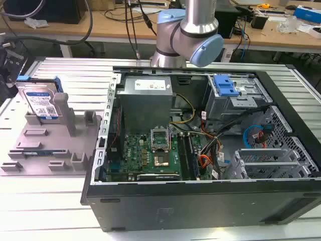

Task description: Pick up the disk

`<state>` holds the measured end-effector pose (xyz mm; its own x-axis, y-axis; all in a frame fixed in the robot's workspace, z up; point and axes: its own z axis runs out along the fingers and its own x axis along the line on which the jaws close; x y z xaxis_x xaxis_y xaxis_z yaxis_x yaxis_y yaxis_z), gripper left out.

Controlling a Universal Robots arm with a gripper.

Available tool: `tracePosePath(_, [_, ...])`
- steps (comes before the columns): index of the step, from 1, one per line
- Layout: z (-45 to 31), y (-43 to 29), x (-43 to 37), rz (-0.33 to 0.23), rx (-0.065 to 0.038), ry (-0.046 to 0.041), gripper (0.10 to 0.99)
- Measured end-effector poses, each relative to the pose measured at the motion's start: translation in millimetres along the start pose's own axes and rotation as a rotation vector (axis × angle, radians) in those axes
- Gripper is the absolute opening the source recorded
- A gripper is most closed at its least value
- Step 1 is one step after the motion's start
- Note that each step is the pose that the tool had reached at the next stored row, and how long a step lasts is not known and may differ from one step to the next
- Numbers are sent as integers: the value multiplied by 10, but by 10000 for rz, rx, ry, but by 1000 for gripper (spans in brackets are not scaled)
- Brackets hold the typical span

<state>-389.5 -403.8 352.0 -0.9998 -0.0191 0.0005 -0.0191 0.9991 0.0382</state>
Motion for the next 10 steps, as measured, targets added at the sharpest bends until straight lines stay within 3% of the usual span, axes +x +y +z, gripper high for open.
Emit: tracePosePath(10, [0, 0, 0, 0, 0, 0, 106])
